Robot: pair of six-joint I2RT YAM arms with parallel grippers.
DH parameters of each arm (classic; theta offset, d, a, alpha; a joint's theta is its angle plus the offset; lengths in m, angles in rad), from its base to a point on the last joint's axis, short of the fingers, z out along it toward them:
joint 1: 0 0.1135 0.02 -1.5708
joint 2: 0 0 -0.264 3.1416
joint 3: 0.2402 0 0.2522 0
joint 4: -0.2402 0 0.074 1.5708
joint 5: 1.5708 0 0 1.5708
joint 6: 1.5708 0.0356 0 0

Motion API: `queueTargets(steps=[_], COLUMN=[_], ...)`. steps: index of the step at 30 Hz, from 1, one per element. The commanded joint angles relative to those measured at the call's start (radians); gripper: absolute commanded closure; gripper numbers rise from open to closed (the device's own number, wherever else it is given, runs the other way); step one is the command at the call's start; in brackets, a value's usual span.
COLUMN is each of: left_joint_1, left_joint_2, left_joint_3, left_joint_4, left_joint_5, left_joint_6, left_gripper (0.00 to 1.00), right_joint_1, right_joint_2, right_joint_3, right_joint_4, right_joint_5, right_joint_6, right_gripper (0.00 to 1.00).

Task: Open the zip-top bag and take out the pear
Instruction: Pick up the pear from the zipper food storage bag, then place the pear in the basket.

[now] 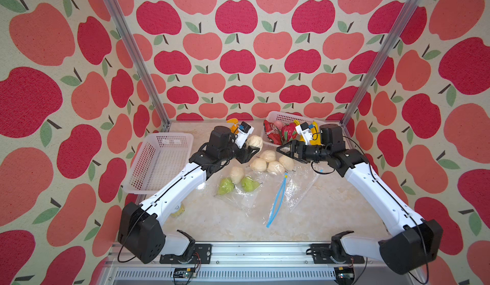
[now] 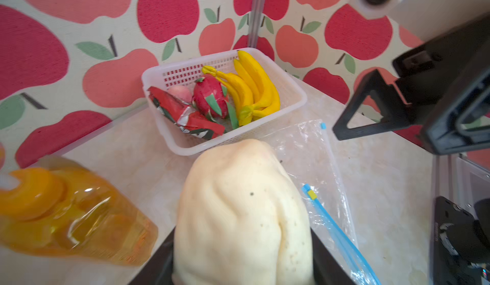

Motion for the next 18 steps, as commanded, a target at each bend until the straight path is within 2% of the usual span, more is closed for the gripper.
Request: queueTargets(steps=[1,4,10,13,18], left_joint_1=[0.159,0.316,0.575,0.649,0.702], left_joint_2=[-0.031,-0.020,0.051,0.139,0.280], left_joint_3=[-0.019,-0.028,-0.017,0.027,0.096], left_joint_4=[-0.093,-0.127,-0.146,-0.183,-0.240], left_joint_5=[-0.077,-0.111,-0.188,-0.204,-0.229], left_joint_6=[-0.070,-0.071,-0.051,-0.038,-0.007], left_gripper=[0.53,0.52,0.51,0.51,0.50], right_joint_1=[-0.007,-0.007,0.003,0.005,0.005], right_joint_2=[-0.017,-0.013,0.010,0.022,0.040], right_joint_3=[0.020,0.002,-0.013,-0.017,-0.036], right_joint_4=[-0.096,-0.116,-0.162,-0.163,-0.146], right_joint_5=[0.136,0.167,0.214,0.217,0.203], right_joint_6=[-0.024,-0.058,-0.134,-0.153,-0.162], right_gripper=[0.06,0.08,0.10,0.09,0.09])
